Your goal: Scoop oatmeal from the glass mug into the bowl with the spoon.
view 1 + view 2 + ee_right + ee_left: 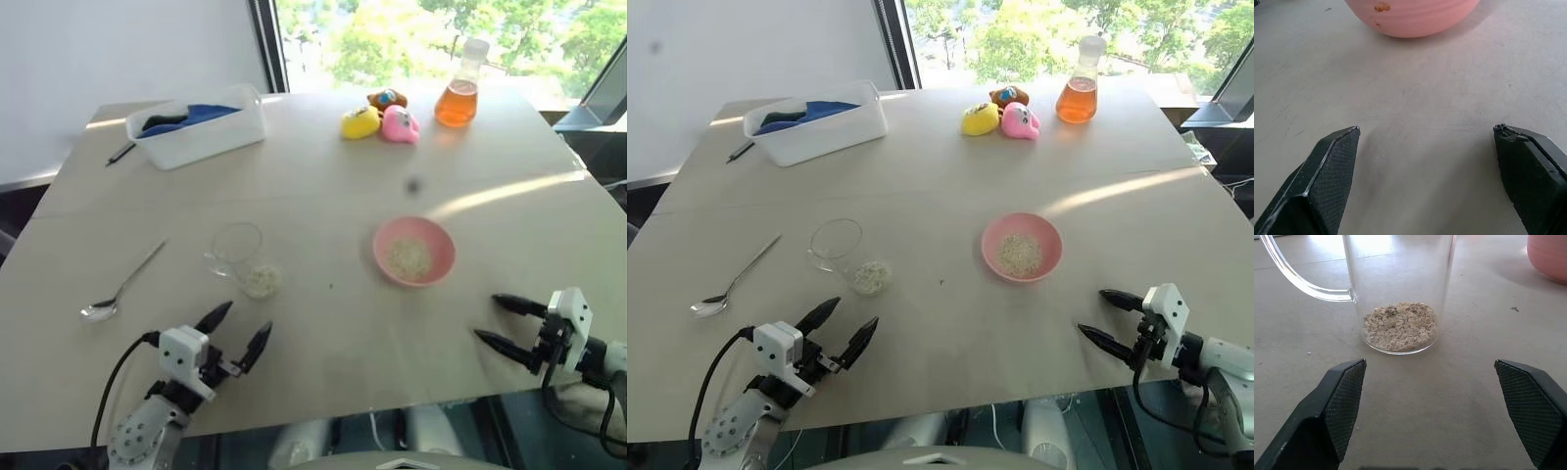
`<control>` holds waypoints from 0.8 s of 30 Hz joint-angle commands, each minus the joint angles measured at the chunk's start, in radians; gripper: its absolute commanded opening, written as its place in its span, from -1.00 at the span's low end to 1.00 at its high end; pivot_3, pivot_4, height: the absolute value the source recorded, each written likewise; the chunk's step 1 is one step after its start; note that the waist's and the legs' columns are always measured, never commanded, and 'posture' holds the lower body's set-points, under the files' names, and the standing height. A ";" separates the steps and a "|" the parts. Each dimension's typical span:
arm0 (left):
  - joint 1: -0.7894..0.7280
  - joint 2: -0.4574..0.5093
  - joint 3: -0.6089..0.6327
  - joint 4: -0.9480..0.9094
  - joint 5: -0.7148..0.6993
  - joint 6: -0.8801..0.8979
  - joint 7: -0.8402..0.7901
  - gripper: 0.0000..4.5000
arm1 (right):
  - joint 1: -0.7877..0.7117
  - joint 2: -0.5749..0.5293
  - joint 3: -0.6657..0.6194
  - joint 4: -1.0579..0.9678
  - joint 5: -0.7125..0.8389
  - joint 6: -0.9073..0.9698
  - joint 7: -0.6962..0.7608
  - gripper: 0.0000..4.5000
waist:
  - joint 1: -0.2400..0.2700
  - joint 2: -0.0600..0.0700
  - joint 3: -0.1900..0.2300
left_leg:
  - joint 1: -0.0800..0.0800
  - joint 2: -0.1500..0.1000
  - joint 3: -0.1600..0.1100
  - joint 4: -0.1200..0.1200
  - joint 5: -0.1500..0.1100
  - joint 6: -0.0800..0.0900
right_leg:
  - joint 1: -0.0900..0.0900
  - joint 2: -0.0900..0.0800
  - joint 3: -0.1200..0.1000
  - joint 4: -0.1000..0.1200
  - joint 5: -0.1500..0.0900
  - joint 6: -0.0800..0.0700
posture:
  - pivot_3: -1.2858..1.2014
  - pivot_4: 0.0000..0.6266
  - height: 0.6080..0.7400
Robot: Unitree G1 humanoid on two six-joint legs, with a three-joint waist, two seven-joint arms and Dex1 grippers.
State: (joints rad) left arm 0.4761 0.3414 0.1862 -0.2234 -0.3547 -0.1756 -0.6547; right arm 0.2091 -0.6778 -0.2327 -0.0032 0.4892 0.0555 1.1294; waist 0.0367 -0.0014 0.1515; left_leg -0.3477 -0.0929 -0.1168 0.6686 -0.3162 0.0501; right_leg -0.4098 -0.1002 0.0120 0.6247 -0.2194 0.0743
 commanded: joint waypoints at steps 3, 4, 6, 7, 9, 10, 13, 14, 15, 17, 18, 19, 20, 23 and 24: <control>0.005 0.002 -0.009 -0.003 0.081 -0.011 0.053 0.99 | -0.018 -0.017 -0.013 0.000 0.004 -0.010 0.026 0.96 | 0.000 0.000 0.000 | 0.000 0.000 0.000 0.000 0.000 0.000 | 0.000 0.000 0.000 0.000 0.000 0.000 | 0.03 -0.52 1.00; 0.006 0.002 -0.010 -0.001 0.086 -0.012 0.056 0.99 | -0.020 -0.017 -0.013 0.002 0.004 -0.011 0.029 0.96 | 0.000 0.001 0.000 | 0.000 0.000 0.000 0.000 0.000 0.000 | 0.000 0.000 0.000 0.000 0.000 0.000 | 0.03 -0.52 1.00; 0.008 0.003 -0.010 -0.002 0.086 -0.017 0.054 0.99 | -0.021 -0.015 -0.013 0.002 0.003 -0.012 0.032 0.96 | 0.000 0.001 0.000 | 0.000 0.000 0.000 0.000 0.000 0.000 | 0.000 0.000 0.000 0.000 0.000 0.000 | 0.03 -0.52 1.00; 0.009 0.005 -0.010 -0.002 0.084 -0.015 0.053 0.99 | -0.022 -0.014 -0.013 0.004 0.001 -0.014 0.034 0.96 | 0.000 0.002 0.000 | 0.000 0.000 0.000 0.000 0.000 0.000 | 0.000 0.000 0.000 0.000 0.000 0.000 | 0.03 -0.52 1.00; 0.011 0.009 -0.011 -0.003 0.077 -0.014 0.044 0.99 | -0.022 -0.013 -0.012 0.006 -0.002 -0.017 0.035 0.96 | 0.000 0.002 0.000 | 0.000 0.000 0.000 0.000 0.000 0.000 | 0.000 0.000 0.000 0.000 0.000 0.000 | 0.03 -0.52 1.00; 0.013 0.011 -0.012 -0.005 0.072 -0.015 0.037 0.99 | -0.022 -0.012 -0.012 0.008 -0.003 -0.019 0.037 0.96 | 0.000 0.002 0.001 | 0.000 0.000 0.000 0.000 0.000 0.000 | 0.000 0.000 0.000 0.000 0.000 0.000 | 0.03 -0.52 1.00; 0.016 0.017 -0.007 -0.008 0.058 -0.019 0.022 0.99 | -0.024 -0.011 -0.009 0.008 -0.004 -0.022 0.043 0.96 | -0.001 0.002 0.001 | 0.000 0.000 0.000 0.000 0.000 0.000 | 0.000 0.000 0.000 0.000 0.000 0.000 | 0.03 -0.52 1.00; 0.018 0.018 -0.006 -0.008 0.054 -0.020 0.018 0.99 | -0.026 -0.011 -0.008 0.007 -0.004 -0.022 0.044 0.96 | -0.001 0.002 0.001 | 0.000 0.000 0.000 0.000 0.000 0.000 | 0.000 0.000 0.000 0.000 0.000 0.000 | 0.03 -0.52 1.00; 0.019 0.019 -0.005 -0.008 0.051 -0.021 0.015 0.99 | -0.027 -0.011 -0.008 0.007 -0.004 -0.022 0.045 0.96 | -0.001 0.002 0.001 | 0.000 0.000 0.000 0.000 0.000 0.000 | 0.000 0.000 0.000 0.000 0.000 0.000 | 0.03 -0.52 1.00; 0.020 0.019 -0.003 -0.008 0.042 -0.019 0.007 0.99 | -0.028 -0.010 -0.007 0.005 -0.004 -0.021 0.047 0.96 | -0.001 0.002 0.001 | 0.000 0.000 0.001 0.000 0.000 0.000 | 0.000 0.000 0.000 0.000 0.000 0.000 | 0.03 -0.52 1.00; 0.020 0.019 -0.004 -0.009 0.039 -0.020 0.003 0.99 | -0.030 -0.010 -0.007 0.006 -0.004 -0.021 0.048 0.96 | -0.001 0.002 0.001 | 0.000 0.000 0.001 0.000 0.000 0.000 | 0.000 0.000 0.000 0.000 0.000 0.000 | 0.03 -0.52 1.00; 0.020 0.019 -0.005 -0.010 0.036 -0.020 0.001 0.99 | -0.031 -0.010 -0.007 0.008 -0.005 -0.022 0.049 0.96 | -0.001 0.002 0.001 | 0.000 0.000 0.001 0.000 0.000 0.000 | 0.000 0.000 0.000 0.000 0.000 0.000 | 0.03 -0.52 1.00; 0.020 0.018 -0.006 -0.011 0.032 -0.020 -0.001 0.99 | -0.032 -0.009 -0.007 0.011 -0.005 -0.024 0.051 0.96 | -0.001 0.002 0.001 | 0.000 0.000 0.001 0.000 0.000 0.000 | 0.000 0.000 0.001 0.000 0.000 0.000 | 0.03 -0.52 1.00; 0.019 0.018 -0.007 -0.017 0.023 -0.011 -0.006 0.99 | -0.035 -0.008 -0.007 0.017 -0.007 -0.028 0.054 0.96 | 0.000 0.002 0.001 | 0.000 0.000 0.000 0.000 0.000 0.000 | 0.000 0.000 0.000 0.000 0.000 0.000 | 0.03 -0.52 1.00; 0.019 0.018 -0.006 -0.019 0.020 -0.009 -0.007 0.99 | -0.036 -0.007 -0.006 0.018 -0.007 -0.029 0.054 0.96 | 0.000 0.002 0.001 | 0.000 0.000 0.000 0.000 0.000 0.000 | 0.000 0.000 0.000 0.000 0.000 0.000 | 0.03 -0.52 1.00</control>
State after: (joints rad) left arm 0.4829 0.3542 0.1831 -0.2251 -0.3200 -0.1865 -0.6547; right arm 0.1777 -0.6820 -0.2316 0.0198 0.4751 0.0397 1.1721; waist 0.0364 0.0009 0.1526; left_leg -0.3475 -0.0928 -0.1163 0.6686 -0.3160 0.0499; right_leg -0.4099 -0.0998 0.0124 0.6248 -0.2193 0.0743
